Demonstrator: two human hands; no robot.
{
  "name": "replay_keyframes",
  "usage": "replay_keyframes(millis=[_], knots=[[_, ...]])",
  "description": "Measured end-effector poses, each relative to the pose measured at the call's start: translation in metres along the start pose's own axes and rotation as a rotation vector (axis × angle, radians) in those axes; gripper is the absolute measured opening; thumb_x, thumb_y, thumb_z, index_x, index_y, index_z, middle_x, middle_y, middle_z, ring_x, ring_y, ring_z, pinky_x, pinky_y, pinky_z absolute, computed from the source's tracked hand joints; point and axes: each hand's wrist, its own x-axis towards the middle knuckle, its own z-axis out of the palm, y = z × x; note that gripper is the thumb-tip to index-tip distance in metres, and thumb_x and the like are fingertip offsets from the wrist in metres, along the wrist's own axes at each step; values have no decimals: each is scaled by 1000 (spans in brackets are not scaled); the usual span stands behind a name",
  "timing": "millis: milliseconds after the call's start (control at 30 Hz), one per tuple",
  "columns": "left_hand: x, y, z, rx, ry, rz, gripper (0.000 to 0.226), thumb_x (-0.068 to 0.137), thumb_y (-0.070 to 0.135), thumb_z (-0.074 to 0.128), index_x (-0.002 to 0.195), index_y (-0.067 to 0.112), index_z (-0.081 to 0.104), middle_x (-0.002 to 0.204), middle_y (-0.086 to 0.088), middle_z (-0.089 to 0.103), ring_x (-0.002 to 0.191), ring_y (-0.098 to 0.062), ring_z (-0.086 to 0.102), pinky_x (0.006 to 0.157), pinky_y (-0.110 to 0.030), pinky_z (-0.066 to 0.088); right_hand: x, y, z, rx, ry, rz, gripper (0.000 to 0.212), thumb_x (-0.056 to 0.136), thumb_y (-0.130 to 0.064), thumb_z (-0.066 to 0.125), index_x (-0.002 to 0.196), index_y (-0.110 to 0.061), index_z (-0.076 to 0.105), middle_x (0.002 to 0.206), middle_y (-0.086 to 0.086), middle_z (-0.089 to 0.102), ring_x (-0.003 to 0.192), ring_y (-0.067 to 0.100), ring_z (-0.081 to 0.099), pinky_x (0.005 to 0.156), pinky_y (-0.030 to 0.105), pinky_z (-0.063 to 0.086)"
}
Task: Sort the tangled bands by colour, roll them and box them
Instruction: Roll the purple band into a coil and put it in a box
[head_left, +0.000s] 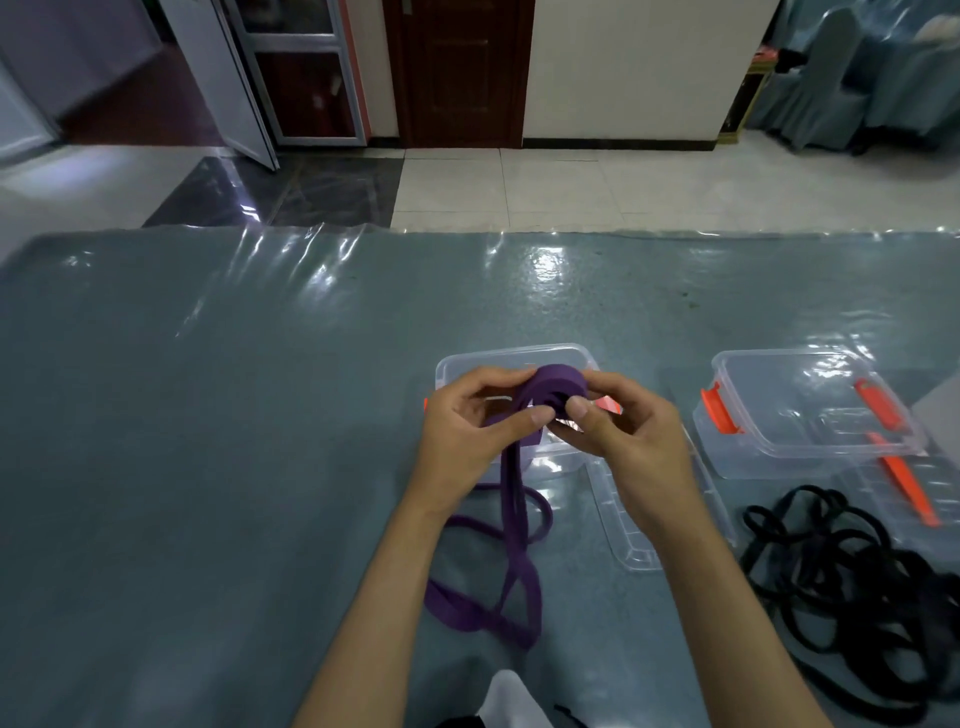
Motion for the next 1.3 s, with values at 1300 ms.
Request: replay_keyframes(millis=[1300], knots=[[-6,12,-10,62,-91,74,35,83,10,88,115,23,81,111,-1,79,104,-20,77,90,-25,60,-15,-18,5,-67,19,-59,18,91,-19,82,99,-12,67,113,11,78,100,31,78,83,43,65]])
